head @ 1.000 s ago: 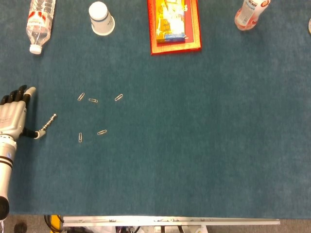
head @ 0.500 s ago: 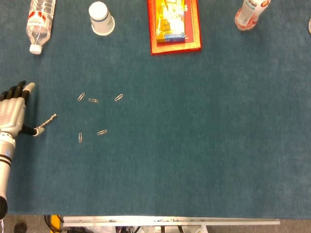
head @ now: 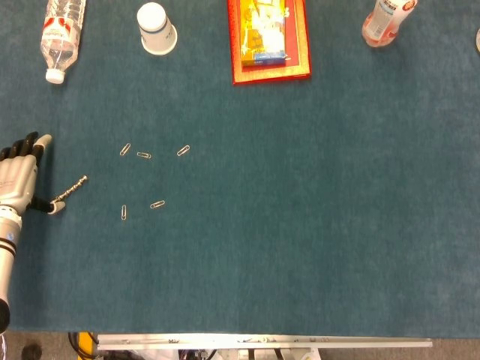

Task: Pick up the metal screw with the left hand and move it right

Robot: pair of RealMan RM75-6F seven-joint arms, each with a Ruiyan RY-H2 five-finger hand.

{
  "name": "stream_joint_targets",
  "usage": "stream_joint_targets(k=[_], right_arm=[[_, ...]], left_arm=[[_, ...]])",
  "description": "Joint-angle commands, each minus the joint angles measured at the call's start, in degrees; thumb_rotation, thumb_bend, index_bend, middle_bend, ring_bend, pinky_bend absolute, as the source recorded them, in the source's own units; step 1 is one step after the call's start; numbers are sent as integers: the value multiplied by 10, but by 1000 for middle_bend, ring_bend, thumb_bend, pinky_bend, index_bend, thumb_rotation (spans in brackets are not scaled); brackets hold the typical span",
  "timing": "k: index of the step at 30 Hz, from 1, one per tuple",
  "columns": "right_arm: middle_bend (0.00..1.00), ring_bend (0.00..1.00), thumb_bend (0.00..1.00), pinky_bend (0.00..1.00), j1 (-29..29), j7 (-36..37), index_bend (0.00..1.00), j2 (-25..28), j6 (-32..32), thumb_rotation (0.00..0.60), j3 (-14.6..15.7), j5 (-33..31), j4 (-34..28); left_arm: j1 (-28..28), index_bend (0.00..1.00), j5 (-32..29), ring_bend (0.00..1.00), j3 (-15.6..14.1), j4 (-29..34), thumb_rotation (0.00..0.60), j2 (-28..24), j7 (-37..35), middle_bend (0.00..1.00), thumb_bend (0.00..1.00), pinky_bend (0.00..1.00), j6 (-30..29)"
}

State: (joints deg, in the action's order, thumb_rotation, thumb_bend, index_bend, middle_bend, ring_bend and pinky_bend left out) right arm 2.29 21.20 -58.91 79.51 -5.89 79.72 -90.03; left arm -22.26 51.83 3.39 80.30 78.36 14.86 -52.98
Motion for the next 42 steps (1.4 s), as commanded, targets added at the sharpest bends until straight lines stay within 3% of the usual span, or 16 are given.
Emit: stream_joint_targets(k=[1,21,31,42], right_arm=[[137,64,0,279,0,0,255,0,0,600,0,0,0],[137,64,0,279,2,-2,255,-5,-2,600,1,0,1],[137,65,0,279,0,8,254,-8,0,600,3,1,9],[137,64,0,279,0,8,254,-6,-1,600,2,0,7]], left_arm=[[-2,0,-5,0,4,-14,600,4,-9,0,72,71,7],[-33,0,-15,0,28,-34,600,0,-2,0,72,70,22],[-23,0,1,0,15,24,600,-18,20,0,72,70,-18],[-28,0,-13,0,12,-5,600,-1,13,0,72,70,4]])
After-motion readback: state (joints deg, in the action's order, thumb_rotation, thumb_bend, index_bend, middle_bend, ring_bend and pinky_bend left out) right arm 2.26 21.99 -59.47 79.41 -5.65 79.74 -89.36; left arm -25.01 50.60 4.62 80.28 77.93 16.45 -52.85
